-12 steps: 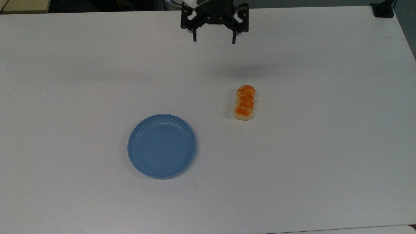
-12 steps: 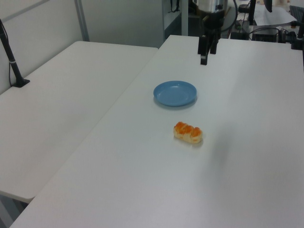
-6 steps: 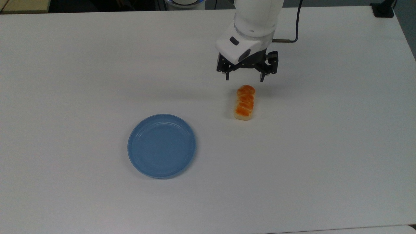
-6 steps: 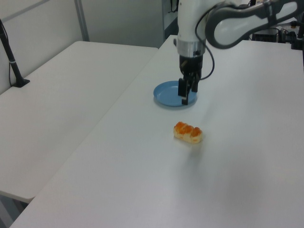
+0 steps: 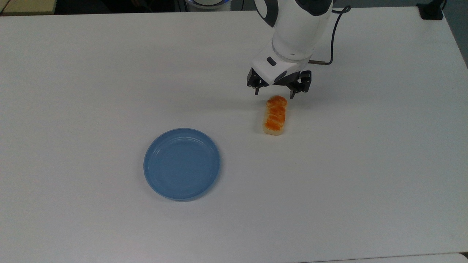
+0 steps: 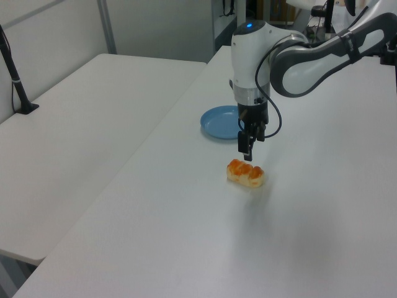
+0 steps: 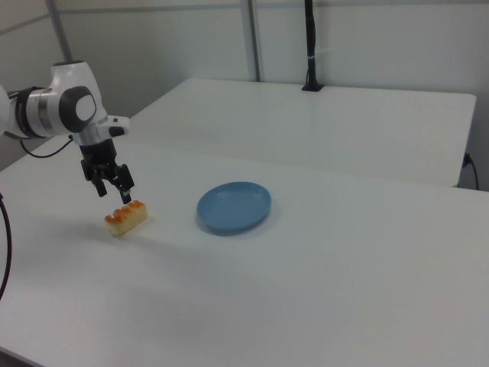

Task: Put the bread on a plate
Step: 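Lower the gripper around the bread roll and close on it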

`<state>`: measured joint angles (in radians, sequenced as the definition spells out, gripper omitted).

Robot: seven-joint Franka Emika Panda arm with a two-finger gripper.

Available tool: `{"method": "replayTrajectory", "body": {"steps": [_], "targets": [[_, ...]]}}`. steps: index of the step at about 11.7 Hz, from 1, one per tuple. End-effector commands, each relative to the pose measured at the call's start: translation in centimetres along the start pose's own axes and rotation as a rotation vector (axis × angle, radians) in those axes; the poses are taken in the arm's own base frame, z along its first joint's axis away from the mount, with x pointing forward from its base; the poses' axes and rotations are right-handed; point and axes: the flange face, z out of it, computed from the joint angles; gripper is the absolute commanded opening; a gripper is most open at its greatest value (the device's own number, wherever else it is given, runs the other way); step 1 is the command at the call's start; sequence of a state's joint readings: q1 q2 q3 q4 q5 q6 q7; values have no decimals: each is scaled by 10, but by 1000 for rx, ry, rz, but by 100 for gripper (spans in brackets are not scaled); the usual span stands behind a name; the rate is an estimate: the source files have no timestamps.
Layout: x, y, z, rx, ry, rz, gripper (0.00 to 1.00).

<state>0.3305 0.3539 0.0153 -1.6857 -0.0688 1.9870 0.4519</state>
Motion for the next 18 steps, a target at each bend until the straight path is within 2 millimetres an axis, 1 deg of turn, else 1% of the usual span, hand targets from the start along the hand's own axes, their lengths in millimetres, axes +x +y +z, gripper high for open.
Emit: {"method": "replayTrajectory", "body": {"steps": [1, 2, 3, 5, 6, 9, 10, 11, 12, 13, 14, 15, 18], "targets": [[-7, 1, 13, -22, 5, 16, 100], [-5, 0, 22, -31, 0, 19, 100], [-2, 0, 25, -43, 29, 38, 100], [4, -4, 47, -71, 41, 58, 100], [7, -6, 52, -60, 60, 65, 100], [4, -20, 73, -75, 46, 37, 100], [5, -22, 75, -76, 52, 45, 99], [5, -23, 76, -85, 66, 44, 94], [4, -28, 80, -84, 62, 45, 94], [4, -29, 81, -84, 63, 51, 91], [3, -30, 87, -87, 56, 54, 84], [4, -30, 90, -90, 55, 51, 70], [7, -31, 87, -74, 82, 51, 34]]}}
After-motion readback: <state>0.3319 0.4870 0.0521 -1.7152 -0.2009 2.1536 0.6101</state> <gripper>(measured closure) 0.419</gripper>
